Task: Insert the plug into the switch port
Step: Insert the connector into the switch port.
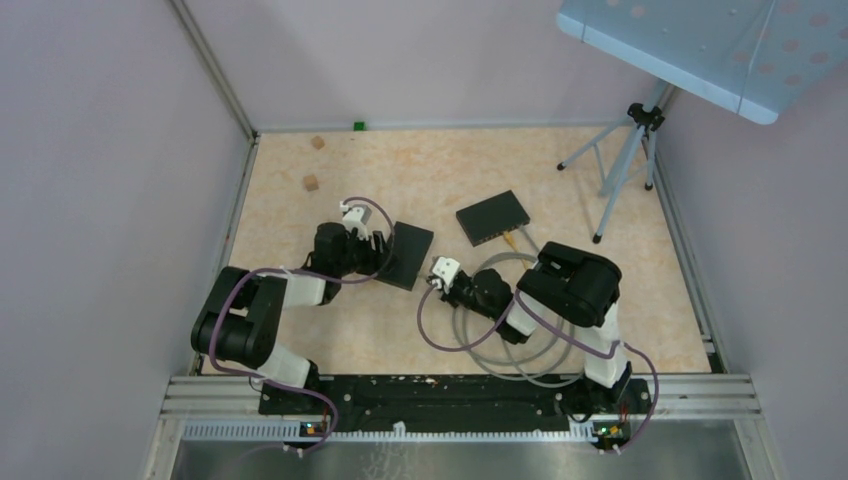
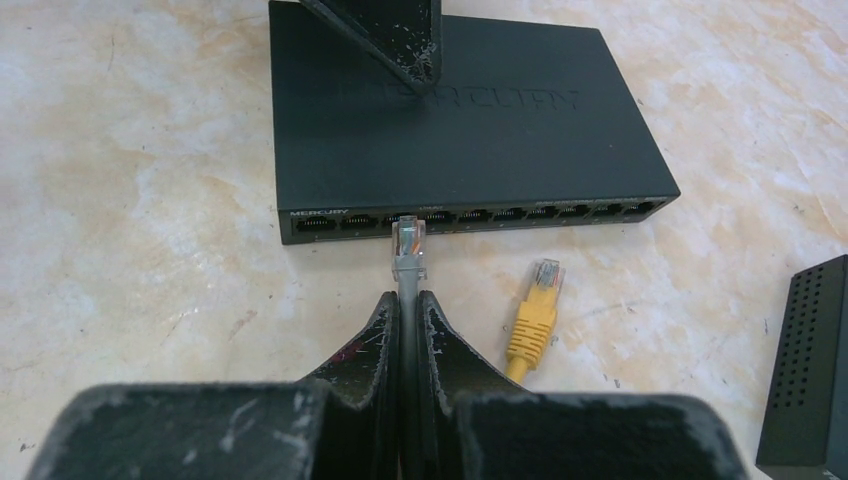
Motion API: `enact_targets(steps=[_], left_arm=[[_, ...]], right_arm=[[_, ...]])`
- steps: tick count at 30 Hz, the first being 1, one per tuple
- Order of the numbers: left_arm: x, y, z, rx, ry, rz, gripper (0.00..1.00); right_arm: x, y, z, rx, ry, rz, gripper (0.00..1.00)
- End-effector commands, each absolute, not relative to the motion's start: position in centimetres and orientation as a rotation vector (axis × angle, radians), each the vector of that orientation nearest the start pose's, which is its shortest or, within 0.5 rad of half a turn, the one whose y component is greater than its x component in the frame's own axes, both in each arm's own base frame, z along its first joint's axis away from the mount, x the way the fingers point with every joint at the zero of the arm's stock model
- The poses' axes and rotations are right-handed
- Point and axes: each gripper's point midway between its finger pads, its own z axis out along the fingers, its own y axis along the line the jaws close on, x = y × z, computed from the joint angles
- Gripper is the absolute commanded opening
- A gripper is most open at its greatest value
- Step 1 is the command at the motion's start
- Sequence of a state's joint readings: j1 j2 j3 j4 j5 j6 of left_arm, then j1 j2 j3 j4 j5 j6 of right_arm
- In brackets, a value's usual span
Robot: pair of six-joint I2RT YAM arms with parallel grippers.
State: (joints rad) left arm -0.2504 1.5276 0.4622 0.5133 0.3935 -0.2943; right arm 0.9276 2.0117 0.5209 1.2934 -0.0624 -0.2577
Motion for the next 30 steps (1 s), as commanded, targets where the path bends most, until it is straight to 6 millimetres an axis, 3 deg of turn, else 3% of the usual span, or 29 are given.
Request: enact_targets(steps=[1, 6, 17, 30], left_arm=[[30.4, -18.5, 3.5, 0.243, 2.195, -0.882, 0.64], [30.3, -18.7, 3.7, 0.253, 2.185, -0.903, 0.64], [29.8, -19.4, 3.7, 0.28, 2.178, -0.96, 0.63], [29.7, -19.7, 4.1, 0.284, 2.16, -0.992, 0.63]], right_arm=[[26.2, 36.6, 5.3, -0.977, 1.339, 0.605, 0.0], [25.4, 37.6, 6.2, -0.996, 1.283, 0.672, 0.0], [26.1, 38.3, 4.7, -1.023, 1.35, 0.655, 0.0], [25.2, 38.2, 9.4, -0.887, 1.199, 0.757, 0.0]])
